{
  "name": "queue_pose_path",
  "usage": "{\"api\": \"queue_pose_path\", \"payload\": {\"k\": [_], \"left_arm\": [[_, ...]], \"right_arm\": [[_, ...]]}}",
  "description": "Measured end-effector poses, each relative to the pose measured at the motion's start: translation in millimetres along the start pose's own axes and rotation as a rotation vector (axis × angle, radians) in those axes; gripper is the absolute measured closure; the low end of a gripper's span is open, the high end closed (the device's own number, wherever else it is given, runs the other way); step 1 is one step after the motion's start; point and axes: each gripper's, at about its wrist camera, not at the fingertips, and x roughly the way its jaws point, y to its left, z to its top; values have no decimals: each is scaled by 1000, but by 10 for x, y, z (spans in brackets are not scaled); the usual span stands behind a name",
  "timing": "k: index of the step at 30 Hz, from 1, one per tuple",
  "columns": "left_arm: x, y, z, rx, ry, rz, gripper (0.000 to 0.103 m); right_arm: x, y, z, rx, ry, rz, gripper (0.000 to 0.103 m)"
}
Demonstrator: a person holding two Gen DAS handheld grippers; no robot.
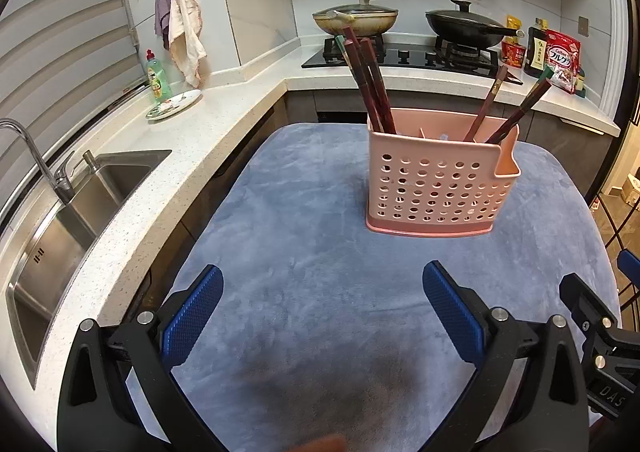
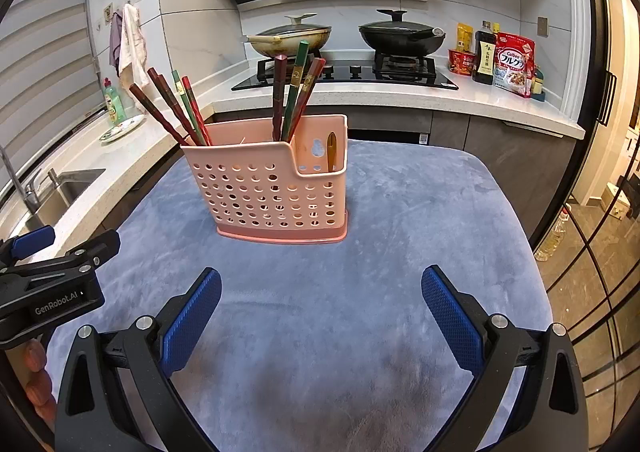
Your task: Organize utensils
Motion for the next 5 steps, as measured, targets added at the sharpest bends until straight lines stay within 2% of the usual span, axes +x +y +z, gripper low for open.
{"api": "queue_pose_path", "payload": {"k": [5], "left_arm": [[-17, 9, -2, 5, 4, -18, 7]], "right_arm": [[-27, 6, -22, 1, -1, -2, 6]]}}
